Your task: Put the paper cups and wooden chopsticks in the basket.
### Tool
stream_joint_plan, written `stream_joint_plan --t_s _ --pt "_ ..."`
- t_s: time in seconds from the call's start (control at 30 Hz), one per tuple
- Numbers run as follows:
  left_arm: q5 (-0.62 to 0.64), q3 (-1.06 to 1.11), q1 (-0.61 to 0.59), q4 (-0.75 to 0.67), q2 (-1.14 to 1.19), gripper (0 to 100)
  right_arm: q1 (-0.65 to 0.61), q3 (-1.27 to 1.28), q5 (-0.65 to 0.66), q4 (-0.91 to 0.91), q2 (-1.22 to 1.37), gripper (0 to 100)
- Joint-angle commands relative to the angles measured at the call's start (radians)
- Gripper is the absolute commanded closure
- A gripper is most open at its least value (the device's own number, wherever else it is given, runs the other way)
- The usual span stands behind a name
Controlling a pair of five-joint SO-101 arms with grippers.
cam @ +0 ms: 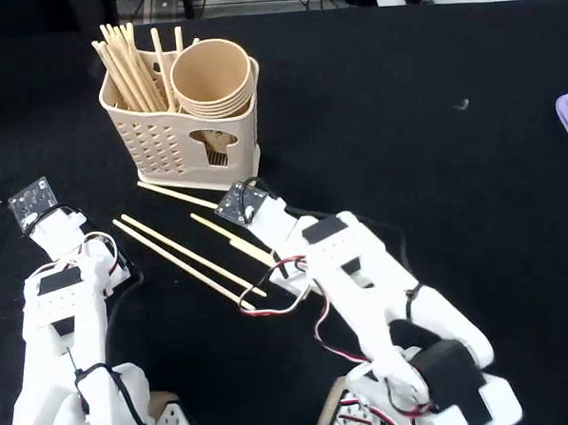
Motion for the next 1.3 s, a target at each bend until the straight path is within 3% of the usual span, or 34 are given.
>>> stream_joint_plan --t_s 0.0,0.33,0.57,0.9,1.07,1.27 --pt "0.006 -0.007 -0.001 -0.017 -0.014 90 -0.086 0.016 -0.063 0.011 -0.099 98.8" --pt "0.006 -0.005 -0.001 -0.017 -0.014 90 -0.133 0.136 -0.121 -0.058 -0.305 98.4" --pt "0.006 -0.005 -0.001 -0.017 -0.014 90 -0.117 0.117 -0.121 -0.095 -0.211 80.4" --pt "0.006 -0.005 -0.001 -0.017 -0.014 90 -0.117 -0.001 -0.120 -0.153 0.059 83.4" --pt "0.006 -0.005 -0.001 -0.017 -0.014 90 -0.118 -0.019 -0.120 -0.150 0.124 98.9" --pt "0.006 -0.005 -0.002 -0.017 -0.014 91 -0.114 -0.013 -0.124 -0.117 0.070 98.8"
